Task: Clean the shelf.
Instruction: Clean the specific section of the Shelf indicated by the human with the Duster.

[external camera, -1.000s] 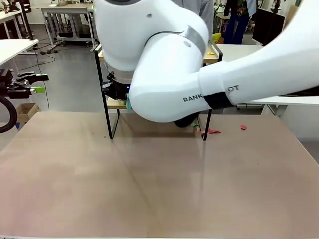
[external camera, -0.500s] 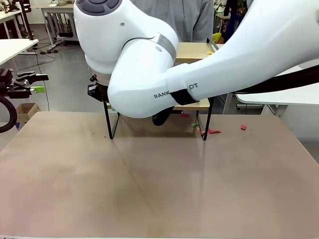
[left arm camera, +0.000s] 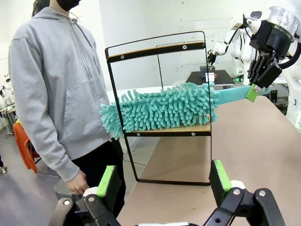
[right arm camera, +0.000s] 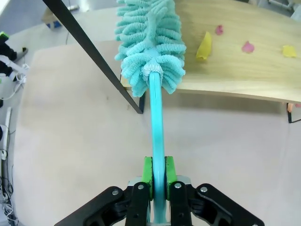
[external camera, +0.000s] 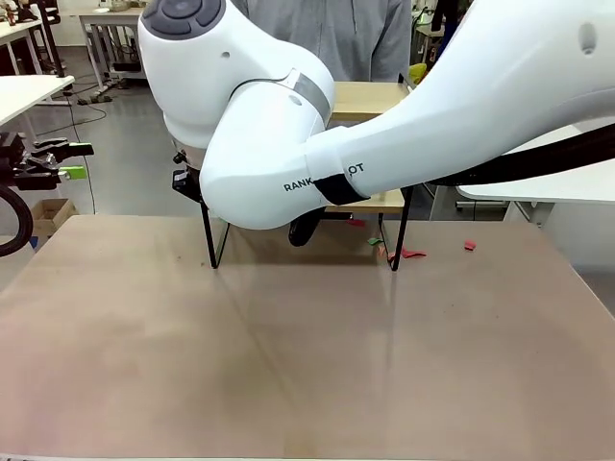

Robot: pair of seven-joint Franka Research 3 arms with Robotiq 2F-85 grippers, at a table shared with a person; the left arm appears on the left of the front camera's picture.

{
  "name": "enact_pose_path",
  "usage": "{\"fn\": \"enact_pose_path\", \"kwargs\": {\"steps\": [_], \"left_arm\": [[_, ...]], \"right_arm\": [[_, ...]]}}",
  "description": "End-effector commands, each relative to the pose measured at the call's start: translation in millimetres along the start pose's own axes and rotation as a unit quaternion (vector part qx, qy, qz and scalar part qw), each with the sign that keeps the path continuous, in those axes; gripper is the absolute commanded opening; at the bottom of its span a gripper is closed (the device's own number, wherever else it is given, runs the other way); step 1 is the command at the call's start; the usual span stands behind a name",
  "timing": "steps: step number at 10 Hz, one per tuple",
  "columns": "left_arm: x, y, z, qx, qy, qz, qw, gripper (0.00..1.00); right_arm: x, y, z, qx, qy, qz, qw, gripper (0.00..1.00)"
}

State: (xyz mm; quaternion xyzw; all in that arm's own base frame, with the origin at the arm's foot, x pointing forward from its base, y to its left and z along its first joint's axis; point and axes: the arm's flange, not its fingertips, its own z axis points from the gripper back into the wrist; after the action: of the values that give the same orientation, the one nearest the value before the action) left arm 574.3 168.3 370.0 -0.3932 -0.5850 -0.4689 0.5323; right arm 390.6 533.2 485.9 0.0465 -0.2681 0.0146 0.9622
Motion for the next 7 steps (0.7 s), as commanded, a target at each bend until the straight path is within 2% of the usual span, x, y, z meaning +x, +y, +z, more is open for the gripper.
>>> {"fn": "enact_pose_path", "kwargs": {"steps": [1,2,5,6,7], "left_arm": [[3,-1,-1,-0.002,0.001,-0.003,1.0,1.0],[3,-1,-1,-0.002,0.001,-0.003,1.0,1.0],[3,-1,-1,-0.002,0.001,-0.003,1.0,1.0],[3,-1,-1,-0.002,0.001,-0.003,1.0,1.0],[3,-1,-1,-0.002,0.001,-0.003,1.0,1.0]], "right_arm": [[-2,0,-1,0.02,0.022,0.013,0.999,0.14],[0,0,0,0.0,0.0,0.0,1.0,0.14],[0,0,0,0.0,0.0,0.0,1.0,0.14],[0,0,-3,0.002,0.007,0.0,1.0,0.14],[2,-15,-1,-0.017,0.023,-0.009,1.0,0.14]]}}
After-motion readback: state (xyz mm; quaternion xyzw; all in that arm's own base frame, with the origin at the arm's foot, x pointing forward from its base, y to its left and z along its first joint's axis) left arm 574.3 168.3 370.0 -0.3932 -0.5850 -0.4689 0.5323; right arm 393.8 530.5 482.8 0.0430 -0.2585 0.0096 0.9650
